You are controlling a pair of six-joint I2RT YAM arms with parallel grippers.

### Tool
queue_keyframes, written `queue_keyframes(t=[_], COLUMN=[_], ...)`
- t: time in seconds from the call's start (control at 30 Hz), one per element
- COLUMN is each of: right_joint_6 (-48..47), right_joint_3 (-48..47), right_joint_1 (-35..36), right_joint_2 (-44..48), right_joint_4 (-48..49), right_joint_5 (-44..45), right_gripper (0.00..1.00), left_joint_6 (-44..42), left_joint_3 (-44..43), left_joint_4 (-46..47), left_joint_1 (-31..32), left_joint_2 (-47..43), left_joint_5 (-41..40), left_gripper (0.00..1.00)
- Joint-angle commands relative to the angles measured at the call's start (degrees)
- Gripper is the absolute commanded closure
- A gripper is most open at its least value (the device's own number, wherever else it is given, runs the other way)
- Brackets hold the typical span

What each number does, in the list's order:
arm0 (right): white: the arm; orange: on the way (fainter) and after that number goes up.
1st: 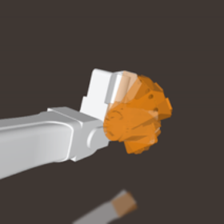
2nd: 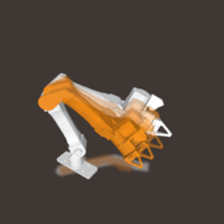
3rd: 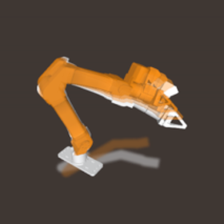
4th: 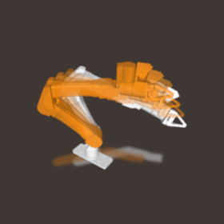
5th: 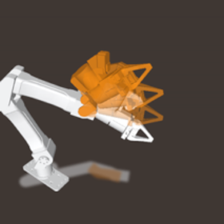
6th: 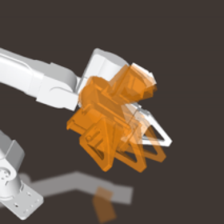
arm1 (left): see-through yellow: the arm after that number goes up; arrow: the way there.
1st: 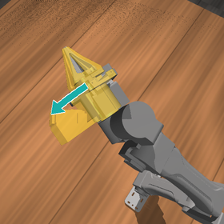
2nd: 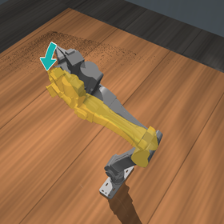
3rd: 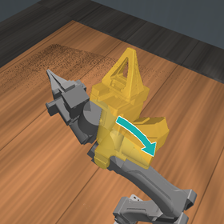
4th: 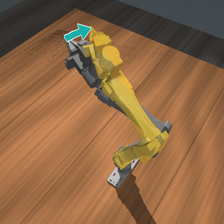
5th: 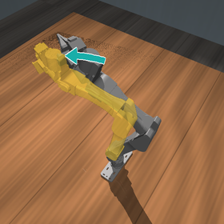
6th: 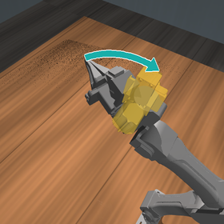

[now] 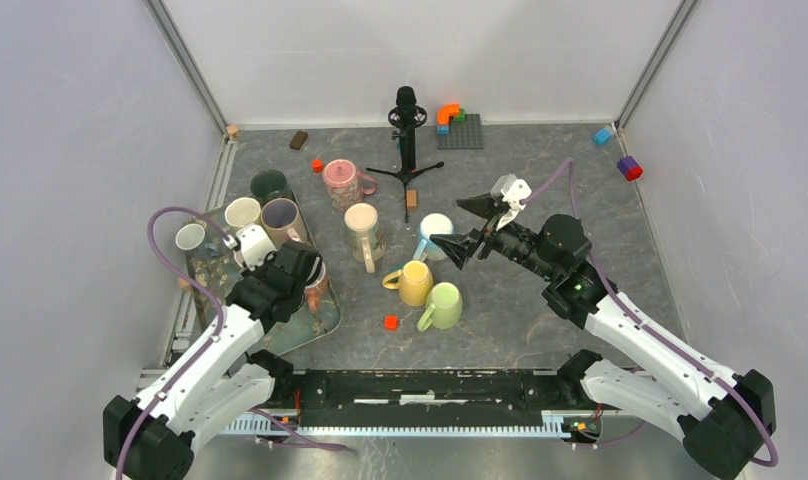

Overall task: Turn the mug right side up
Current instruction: Place the cup on the tray.

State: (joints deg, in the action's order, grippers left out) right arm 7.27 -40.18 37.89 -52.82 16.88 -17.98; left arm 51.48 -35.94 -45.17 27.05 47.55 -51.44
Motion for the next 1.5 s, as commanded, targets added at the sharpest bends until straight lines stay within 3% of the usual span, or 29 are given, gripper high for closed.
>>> queue_keyframes(t=[0.0, 0.47, 1.2, 1.27, 1.37, 1.47], right_joint_6=[0.20, 0.12, 1.11, 1.08, 1.17, 1.18], right_joint_3=[0.28, 0.81, 0.98, 0.98, 0.90, 0.81], right_joint_1=[0.16, 0.15, 0.16, 0.12, 0.14, 0.16], right_joint_2=[0.95, 0.63, -1.70, -1.76, -2.10, -2.14], right_joint_4=[2.63, 3.30, 3.88, 3.89, 3.87, 3.87], right_joint_5=[0.57, 0.59, -1.91, -1.91, -2.21, -2.28], right_gripper=[0.02, 0.02, 0.02, 0.02, 0.02, 0.02], left_joint_6=[-1.45, -9.17, -6.25, -6.06, -5.84, -5.83], left_joint_3=[2.22, 7.42, 9.25, 9.23, 9.32, 9.31], left_joint_4=[12.74, 23.69, 19.81, 19.57, 19.22, 19.13], left_joint_1=[-2.13, -5.73, -7.38, -7.53, -7.48, -7.62], left_joint_2=[-1.31, 1.39, -1.64, -1.50, -1.37, -1.42], left_joint_5=[-0.82, 2.82, 0.38, 0.46, 0.82, 0.91], left_gripper=[0.98, 0.98, 0.98, 0.95, 0.82, 0.79])
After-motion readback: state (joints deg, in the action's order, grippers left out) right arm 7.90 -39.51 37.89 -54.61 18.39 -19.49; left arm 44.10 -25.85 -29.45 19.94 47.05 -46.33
